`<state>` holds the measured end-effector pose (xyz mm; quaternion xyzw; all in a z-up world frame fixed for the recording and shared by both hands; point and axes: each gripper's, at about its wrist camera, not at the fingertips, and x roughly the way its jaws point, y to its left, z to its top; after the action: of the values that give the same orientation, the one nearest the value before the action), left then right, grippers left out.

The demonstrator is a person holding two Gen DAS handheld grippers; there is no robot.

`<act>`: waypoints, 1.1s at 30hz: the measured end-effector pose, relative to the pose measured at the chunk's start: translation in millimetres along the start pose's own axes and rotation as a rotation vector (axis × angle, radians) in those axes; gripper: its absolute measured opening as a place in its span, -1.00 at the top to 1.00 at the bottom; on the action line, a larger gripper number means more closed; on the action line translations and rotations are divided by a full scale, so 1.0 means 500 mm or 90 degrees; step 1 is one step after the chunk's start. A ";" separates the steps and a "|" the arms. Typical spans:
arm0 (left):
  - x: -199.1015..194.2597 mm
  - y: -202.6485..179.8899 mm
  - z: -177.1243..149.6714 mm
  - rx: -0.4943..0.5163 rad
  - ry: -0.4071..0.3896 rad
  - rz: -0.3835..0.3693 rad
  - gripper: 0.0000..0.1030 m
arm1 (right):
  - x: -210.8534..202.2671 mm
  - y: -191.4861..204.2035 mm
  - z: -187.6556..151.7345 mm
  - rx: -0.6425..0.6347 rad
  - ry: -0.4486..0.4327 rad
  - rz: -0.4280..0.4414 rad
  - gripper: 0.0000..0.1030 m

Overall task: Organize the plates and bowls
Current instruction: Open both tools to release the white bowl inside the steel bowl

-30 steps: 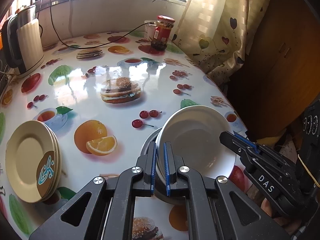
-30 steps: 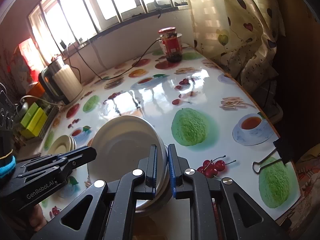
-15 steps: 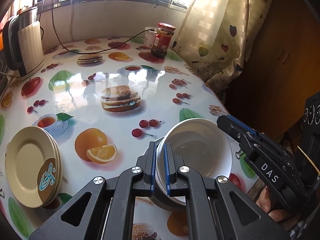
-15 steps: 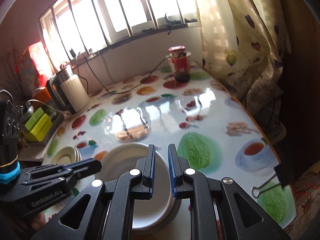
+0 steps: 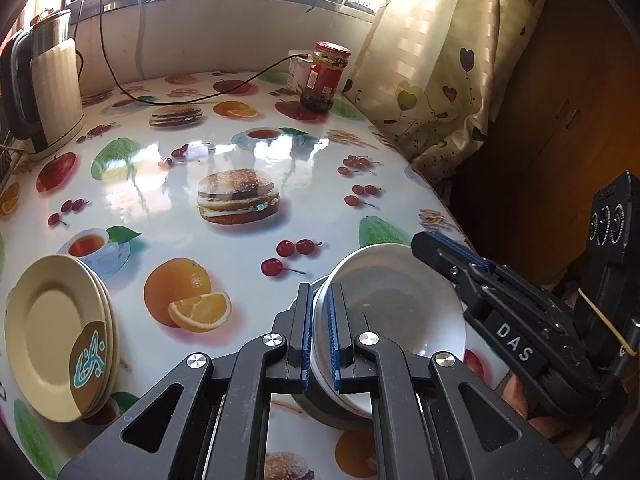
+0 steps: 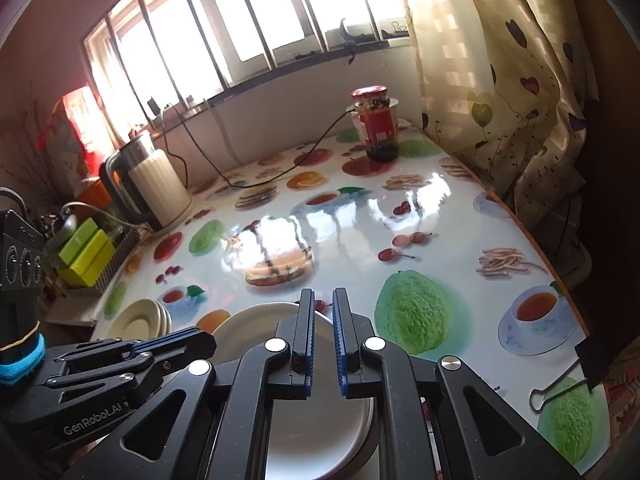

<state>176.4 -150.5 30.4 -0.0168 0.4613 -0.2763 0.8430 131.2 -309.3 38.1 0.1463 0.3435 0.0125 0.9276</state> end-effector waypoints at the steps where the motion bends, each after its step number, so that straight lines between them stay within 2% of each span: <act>1: 0.002 0.000 0.000 0.000 0.001 -0.001 0.88 | 0.004 0.000 -0.001 0.000 0.004 -0.002 0.81; 18: 0.009 0.000 -0.002 -0.001 0.005 -0.002 0.87 | 0.009 -0.007 -0.007 0.005 0.008 -0.005 0.81; 29: -0.013 -0.010 -0.009 0.023 -0.023 0.015 0.84 | -0.021 -0.014 -0.008 0.010 -0.012 -0.016 0.80; 33: -0.027 -0.010 -0.016 0.025 -0.035 0.036 0.83 | -0.042 -0.013 -0.011 0.013 -0.023 -0.016 0.80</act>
<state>162.1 -146.4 37.4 0.0051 0.4329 -0.2607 0.8629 111.1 -316.8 45.4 0.1515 0.3284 -0.0054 0.9323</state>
